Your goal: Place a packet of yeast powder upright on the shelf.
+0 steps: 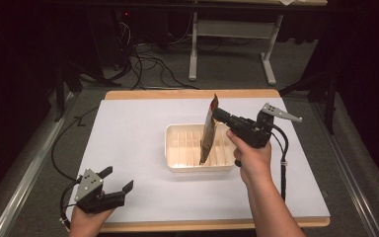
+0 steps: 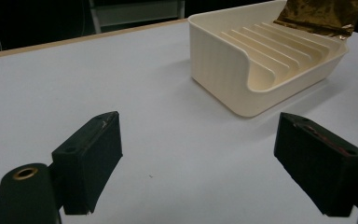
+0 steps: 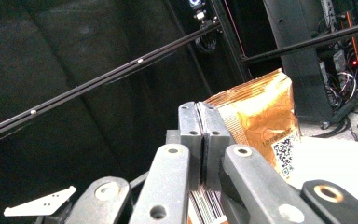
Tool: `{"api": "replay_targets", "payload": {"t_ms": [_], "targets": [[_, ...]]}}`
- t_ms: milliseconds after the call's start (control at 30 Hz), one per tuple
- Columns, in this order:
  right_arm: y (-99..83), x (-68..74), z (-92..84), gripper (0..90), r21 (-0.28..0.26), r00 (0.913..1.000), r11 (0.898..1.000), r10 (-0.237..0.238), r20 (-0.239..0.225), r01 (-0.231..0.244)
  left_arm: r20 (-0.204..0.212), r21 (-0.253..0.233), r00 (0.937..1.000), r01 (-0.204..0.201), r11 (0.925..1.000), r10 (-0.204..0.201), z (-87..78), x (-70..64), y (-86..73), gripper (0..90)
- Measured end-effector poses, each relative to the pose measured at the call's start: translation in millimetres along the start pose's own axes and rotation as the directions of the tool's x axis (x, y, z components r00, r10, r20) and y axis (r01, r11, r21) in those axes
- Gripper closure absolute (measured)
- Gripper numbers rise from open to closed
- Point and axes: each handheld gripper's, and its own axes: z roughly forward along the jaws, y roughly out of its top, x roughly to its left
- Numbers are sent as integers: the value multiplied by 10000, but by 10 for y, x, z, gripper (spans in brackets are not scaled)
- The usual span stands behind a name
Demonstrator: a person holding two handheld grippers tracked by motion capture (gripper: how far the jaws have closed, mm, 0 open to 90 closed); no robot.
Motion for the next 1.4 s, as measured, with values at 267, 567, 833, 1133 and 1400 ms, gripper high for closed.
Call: {"api": "replay_targets", "payload": {"t_ms": [267, 567, 833, 1133, 1400], "targets": [[-39, -76, 140, 900, 107, 9999, 9999, 105, 18, -105, 37, -26, 10000, 46, 10000, -46, -6, 7, 0, 154], [-56, -152, 230, 900, 200, 9997, 9996, 219, 104, -221, 63, -51, 10000, 70, 10000, -69, -6, 3, 0, 154], [-52, -234, 328, 900, 330, 9992, 9992, 228, 341, -240, 57, -82, 9999, 90, 9999, -90, -9, 8, 0, 155], [-45, -345, 432, 900, 672, 9961, 9977, 68, 880, -128, 98, -84, 9999, 119, 9999, -118, -9, 17, -2, 155], [-153, -385, 428, 900, 967, 9941, 9952, 41, 1086, -147, 92, -86, 9999, 76, 9999, -75, -9, 3, 3, 155]]}}
